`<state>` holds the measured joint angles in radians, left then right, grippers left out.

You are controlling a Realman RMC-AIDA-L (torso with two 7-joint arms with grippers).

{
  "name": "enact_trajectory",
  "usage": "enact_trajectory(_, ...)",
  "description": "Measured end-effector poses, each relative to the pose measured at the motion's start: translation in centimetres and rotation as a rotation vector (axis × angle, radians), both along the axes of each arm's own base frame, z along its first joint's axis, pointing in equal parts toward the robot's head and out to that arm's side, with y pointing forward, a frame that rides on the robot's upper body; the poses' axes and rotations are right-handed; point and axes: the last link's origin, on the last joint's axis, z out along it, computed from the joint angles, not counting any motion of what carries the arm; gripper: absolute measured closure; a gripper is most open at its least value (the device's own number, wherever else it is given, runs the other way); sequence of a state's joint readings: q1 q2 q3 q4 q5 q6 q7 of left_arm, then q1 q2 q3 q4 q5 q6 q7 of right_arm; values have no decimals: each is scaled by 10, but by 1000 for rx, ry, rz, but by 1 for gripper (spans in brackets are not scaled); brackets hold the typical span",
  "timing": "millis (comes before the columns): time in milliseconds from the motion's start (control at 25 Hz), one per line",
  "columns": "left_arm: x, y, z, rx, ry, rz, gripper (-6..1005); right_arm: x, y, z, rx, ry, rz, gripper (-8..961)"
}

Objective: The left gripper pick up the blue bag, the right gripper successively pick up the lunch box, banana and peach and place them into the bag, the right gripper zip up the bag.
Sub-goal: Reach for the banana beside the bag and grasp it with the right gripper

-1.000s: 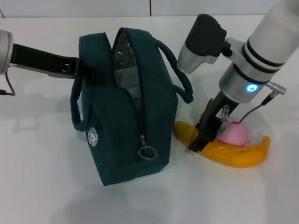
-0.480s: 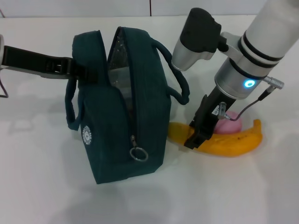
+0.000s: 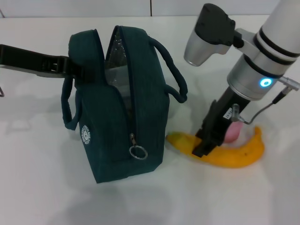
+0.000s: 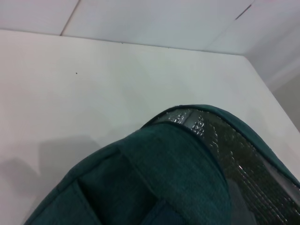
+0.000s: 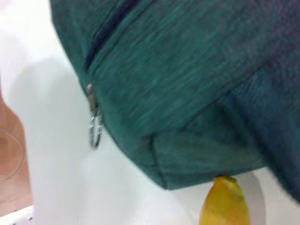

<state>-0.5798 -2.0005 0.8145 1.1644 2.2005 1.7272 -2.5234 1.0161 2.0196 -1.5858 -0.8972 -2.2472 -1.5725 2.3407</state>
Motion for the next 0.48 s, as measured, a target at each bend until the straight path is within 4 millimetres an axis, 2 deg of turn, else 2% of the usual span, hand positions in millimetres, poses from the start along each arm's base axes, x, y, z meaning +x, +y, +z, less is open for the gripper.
enact_trajectory(200,0,0,1,2,1,-1,967,10,-6,12,-25,6,-53,492)
enact_trajectory(280,0,0,1,2,2,-1,967,13,-6,17,-17,20,-70,617)
enact_trajectory(480,-1,1,2,2,4,1,967,19,-3,24,13,39,-92,797)
